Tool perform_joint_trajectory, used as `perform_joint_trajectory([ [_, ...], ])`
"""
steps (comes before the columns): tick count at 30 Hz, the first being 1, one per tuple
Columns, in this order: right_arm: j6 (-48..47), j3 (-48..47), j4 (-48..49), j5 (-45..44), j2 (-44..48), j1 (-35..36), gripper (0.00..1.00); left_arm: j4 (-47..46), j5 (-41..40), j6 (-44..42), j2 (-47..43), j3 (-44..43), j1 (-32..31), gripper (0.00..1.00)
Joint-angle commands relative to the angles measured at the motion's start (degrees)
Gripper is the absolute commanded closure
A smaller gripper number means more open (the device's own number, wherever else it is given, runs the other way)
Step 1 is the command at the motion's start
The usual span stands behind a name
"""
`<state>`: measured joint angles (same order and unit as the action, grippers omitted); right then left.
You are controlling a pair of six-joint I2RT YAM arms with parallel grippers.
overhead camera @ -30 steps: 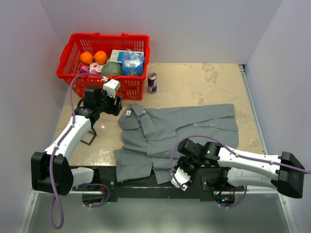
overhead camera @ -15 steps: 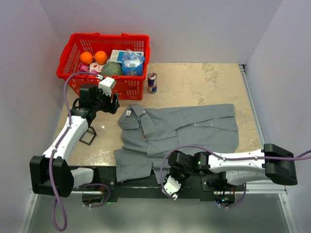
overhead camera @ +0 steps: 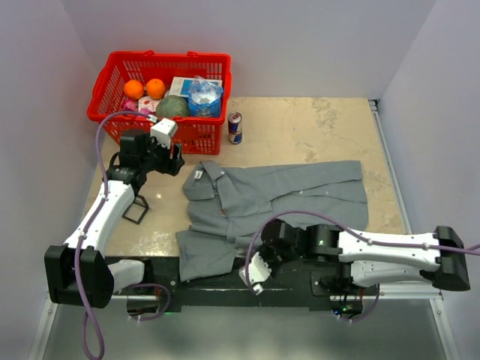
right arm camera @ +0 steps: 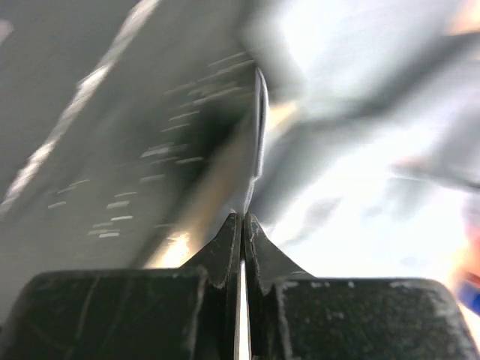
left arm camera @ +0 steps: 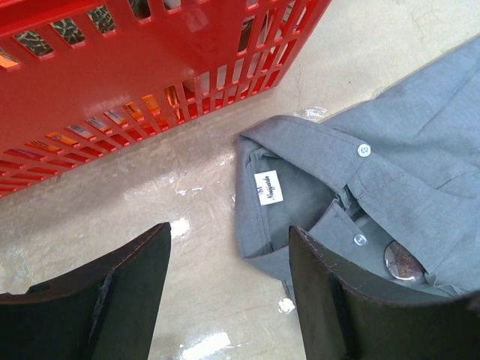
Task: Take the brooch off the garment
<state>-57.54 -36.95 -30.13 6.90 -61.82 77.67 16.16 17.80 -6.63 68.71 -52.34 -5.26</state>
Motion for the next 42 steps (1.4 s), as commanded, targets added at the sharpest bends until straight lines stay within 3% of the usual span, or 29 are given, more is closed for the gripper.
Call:
perform_joint_trajectory([
  [1, 4.1, -15.0, -5.1, -6.7, 6.3, -0.3, 1.00, 0.5, 1.4, -0.5, 0.0, -2.8, 0.4, 0.32],
  [3, 3.8, -20.3, -6.0, -8.6, 6.6, -1.5, 1.00, 0.8, 1.7, -0.7, -0.2, -2.5, 0.4, 0.32],
  [5, 2.7, -23.4, -4.6, -9.4, 6.3, -7.8, 1.00, 1.1, 2.1, -0.6, -0.2, -2.5, 0.4, 0.33],
  [8, 3.8, -28.5, -0.4, -7.0, 1.5, -23.0, 1.00, 2.1, 4.0, -1.1, -0.4, -3.4, 0.4, 0.33],
  [13, 7.5, -40.7, 6.8, -5.9, -14.8, -44.0, 1.00, -0.6, 12.8, -0.6, -1.5, -2.2, 0.3, 0.35],
  [19, 16.0, -63.6, 8.4, -10.1, -32.8, -57.3, 1.00, -6.2, 18.5, 0.3, 1.7, 1.4, 0.0, 0.42],
  [26, 20.0, -83.4, 16.1, -14.5, -49.7, -65.3, 1.00, -10.7, 19.6, -0.6, 6.4, 1.6, -1.2, 0.43],
  [32, 17.5, -97.6, 23.5, -14.4, -62.9, -67.0, 1.00, -5.5, 20.4, -5.0, 11.9, -4.1, -5.5, 0.43],
  [34, 17.9, -99.2, 27.7, -15.0, -65.6, -66.8, 1.00, -5.0, 20.4, -5.8, 13.2, -5.0, -6.6, 0.43],
  [38, 19.0, -101.5, 38.8, -26.4, -70.0, -64.6, 1.00, -3.3, 19.3, -8.4, 15.0, -5.8, -7.7, 0.44],
  [42, 11.3, -102.1, 49.0, -28.6, -74.2, -63.3, 1.00, -1.0, 19.3, -11.0, 15.6, -6.8, -7.9, 0.44],
])
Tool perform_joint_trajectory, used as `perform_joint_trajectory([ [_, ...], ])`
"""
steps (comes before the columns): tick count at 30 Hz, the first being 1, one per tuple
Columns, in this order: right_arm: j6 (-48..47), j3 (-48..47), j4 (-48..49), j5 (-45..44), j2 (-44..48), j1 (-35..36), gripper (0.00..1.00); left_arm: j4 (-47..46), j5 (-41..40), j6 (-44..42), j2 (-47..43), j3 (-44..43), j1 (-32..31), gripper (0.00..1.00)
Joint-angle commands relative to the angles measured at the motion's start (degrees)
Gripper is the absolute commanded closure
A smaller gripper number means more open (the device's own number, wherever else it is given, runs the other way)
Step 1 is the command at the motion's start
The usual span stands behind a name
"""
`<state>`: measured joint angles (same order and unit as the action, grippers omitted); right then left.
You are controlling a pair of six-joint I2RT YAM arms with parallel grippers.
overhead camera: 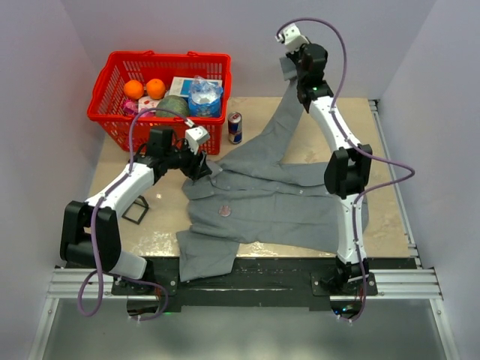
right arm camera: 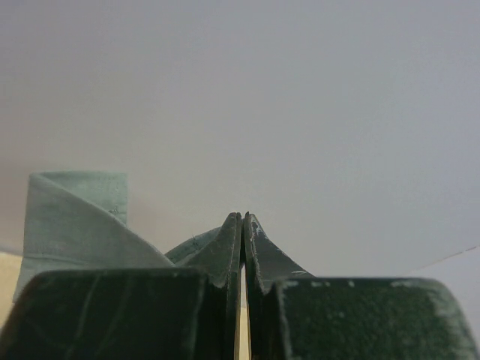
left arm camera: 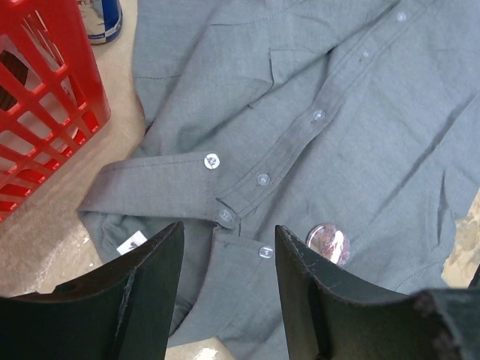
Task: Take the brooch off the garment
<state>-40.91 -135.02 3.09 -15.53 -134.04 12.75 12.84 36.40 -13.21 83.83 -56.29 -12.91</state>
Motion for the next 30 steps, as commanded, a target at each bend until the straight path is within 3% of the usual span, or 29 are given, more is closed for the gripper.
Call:
perform_joint_trajectory([
  [1, -7.2, -7.8, 16.7, -6.9, -3.3, 1.7, 1.00, 3.0, 0.8, -5.0, 0.5, -3.1, -0.3, 0.44],
  [5, -11.1, -11.3, 19.3, -10.6, -9.7, 0.2, 1.00, 5.9, 0.2, -8.0, 0.4, -3.2, -0.4, 0.44],
  [7, -12.3, -8.6, 27.8, -14.2, -10.7, -0.4, 1.00, 6.8, -0.2, -9.1, 0.4, -3.2, -0.4, 0.44],
  [9, -10.7, -8.3, 26.4, -20.4, -11.1, -0.1, 0.64, 8.2, -0.9, -10.7, 0.4, -3.0, -0.4, 0.44],
  [11, -3.1, -5.4, 17.9, -19.7, -8.4, 0.2, 0.38, 9.4, -1.1, -11.9, 0.3, -2.9, -0.4, 0.44],
  [13, 6.4, -0.9, 5.7, -17.7, -2.5, 0.2, 0.34, 10.0, -0.7, -12.7, 0.0, -2.7, -0.4, 0.44],
  [16, 17.9, 6.0, -11.8, -6.0, 6.6, -0.5, 0.31, 11.5, 1.5, -15.6, -0.1, -2.2, -0.4, 0.43],
  [18, 17.9, 14.0, -20.0, 13.2, 13.1, -0.4, 0.34, 13.6, 3.7, -19.0, 0.3, -1.8, -0.5, 0.43],
  [20, 12.0, 26.6, -24.3, 30.8, 22.1, -0.4, 0.33, 15.6, 3.9, -21.8, 1.3, -1.8, -0.9, 0.43],
  [21, 9.6, 30.0, -29.7, 34.9, 24.3, -0.1, 0.31, 16.3, 4.2, -22.6, 1.7, -1.8, -0.9, 0.43],
  [25, 4.0, 38.2, -42.1, 38.9, 26.4, 0.3, 0.23, 19.0, 3.9, -25.4, 2.1, -1.9, -1.1, 0.43],
  [30, 1.8, 45.4, -46.9, 40.3, 26.7, 0.3, 0.20, 19.8, 3.8, -25.5, 1.9, -1.1, -1.4, 0.43],
])
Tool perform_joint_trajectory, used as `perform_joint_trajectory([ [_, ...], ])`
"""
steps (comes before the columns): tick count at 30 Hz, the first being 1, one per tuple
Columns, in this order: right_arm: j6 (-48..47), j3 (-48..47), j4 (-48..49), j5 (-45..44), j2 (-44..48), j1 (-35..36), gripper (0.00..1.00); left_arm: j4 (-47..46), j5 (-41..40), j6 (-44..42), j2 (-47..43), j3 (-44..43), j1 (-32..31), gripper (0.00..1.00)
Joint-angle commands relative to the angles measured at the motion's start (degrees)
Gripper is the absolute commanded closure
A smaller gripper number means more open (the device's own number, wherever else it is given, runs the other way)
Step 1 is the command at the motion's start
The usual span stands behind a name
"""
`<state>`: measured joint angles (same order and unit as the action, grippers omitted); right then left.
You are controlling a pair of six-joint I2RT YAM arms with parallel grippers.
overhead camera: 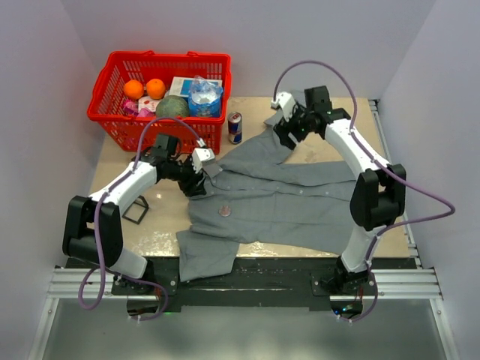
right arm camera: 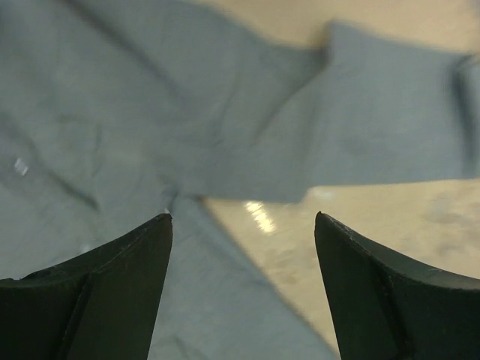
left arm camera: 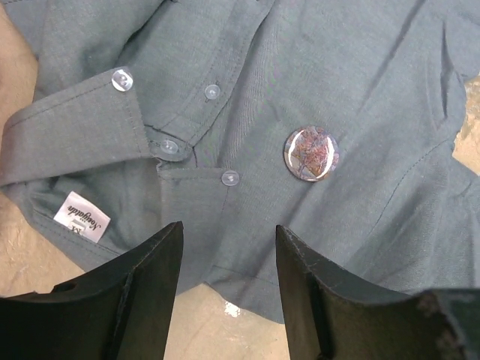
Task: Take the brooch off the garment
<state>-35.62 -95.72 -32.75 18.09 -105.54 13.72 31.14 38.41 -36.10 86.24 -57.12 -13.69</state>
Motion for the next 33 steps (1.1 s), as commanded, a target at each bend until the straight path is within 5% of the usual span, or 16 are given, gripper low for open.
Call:
perform_joint_trajectory([
  [1, -4.6, 8.2, -11.3, 6.9, -1.8, -0.7, 0.20, 1.6, 1.7, -2.7, -0.4, -0.3, -0.7, 0.43],
  [13, -12.0, 10.1, -15.5, 5.4, -7.2, -0.5, 0.18, 0.5, 0.2, -0.5, 0.7, 0.0, -2.0, 0.44],
  [16, -15.3, 9.0, -18.5, 6.3, -9.8, -0.6, 0.31, 0.4, -0.4, -0.6, 1.4, -0.1, -2.2, 0.44],
  [20, -13.3, 4.7, -19.6, 5.9, -12.8, -0.9, 0.70, 0.4, -0.7, -0.5, 1.7, -0.8, -2.4, 0.44],
  [23, -9.4, 0.9, -15.9, 5.9, -11.8, -1.1, 0.87, 0.1, -1.0, -0.5, 1.7, -0.8, -2.6, 0.44],
  [29, -3.9, -14.6, -12.2, 2.5, -15.9, -2.4, 0.95, -0.7, -1.1, -0.6, 2.1, -1.1, -3.3, 0.45],
  [33, 1.8, -21.9, -5.9, -12.7, -23.3, -3.4, 0.97, -2.0, -1.5, -0.2, 2.6, -1.9, -3.8, 0.45],
])
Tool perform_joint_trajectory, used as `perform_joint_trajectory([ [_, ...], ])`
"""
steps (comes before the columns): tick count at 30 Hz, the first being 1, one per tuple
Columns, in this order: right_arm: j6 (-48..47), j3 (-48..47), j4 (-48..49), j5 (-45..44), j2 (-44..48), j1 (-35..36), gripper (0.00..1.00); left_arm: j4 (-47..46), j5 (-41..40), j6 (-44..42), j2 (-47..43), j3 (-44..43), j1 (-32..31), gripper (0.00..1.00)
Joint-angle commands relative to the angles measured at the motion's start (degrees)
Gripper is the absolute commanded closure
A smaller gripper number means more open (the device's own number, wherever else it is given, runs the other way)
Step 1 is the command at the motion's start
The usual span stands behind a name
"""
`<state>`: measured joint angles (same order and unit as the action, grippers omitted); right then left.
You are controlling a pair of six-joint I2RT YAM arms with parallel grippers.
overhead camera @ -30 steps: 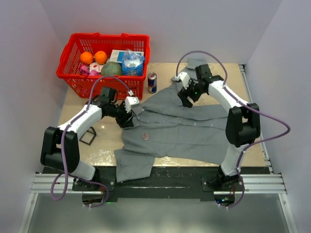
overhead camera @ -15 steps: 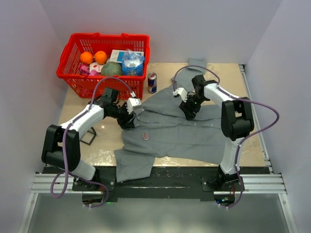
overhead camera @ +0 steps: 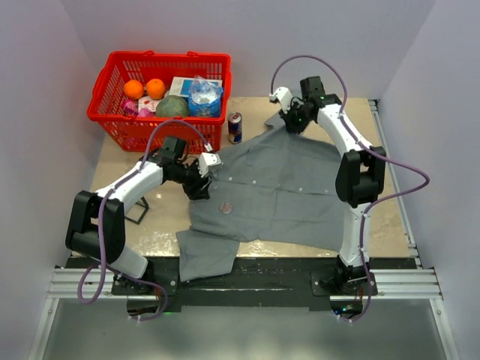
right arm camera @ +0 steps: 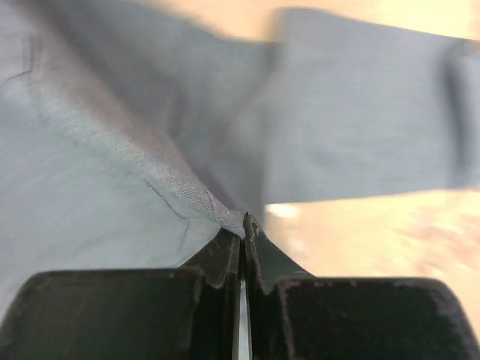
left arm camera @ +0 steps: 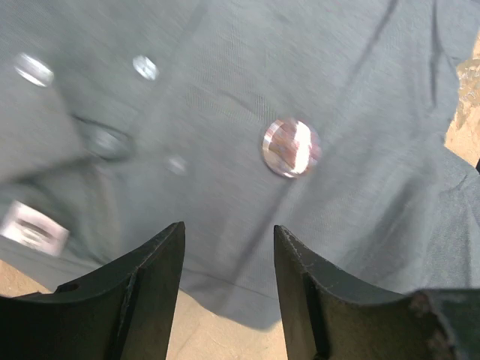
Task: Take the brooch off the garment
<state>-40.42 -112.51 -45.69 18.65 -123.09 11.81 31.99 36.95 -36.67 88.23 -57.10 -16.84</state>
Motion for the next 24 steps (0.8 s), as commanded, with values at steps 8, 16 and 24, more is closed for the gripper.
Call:
perform_joint_trajectory([
  [8, 15.6, -4.7, 16.2, -21.7, -5.4, 0.9, 0.32, -4.9, -0.3, 1.5, 0.8, -3.3, -1.4, 0.45],
  [16, 10.2, 20.4, 20.6, -19.5, 18.8, 2.2, 0.32, -3.1, 2.1, 0.4, 1.4, -2.0, -1.6, 0.45],
  [24, -1.9, 46.1, 18.5, -14.6, 29.6, 1.5, 0.52, -6.2, -1.3, 3.1, 5.2, -1.3, -2.9, 0.46],
])
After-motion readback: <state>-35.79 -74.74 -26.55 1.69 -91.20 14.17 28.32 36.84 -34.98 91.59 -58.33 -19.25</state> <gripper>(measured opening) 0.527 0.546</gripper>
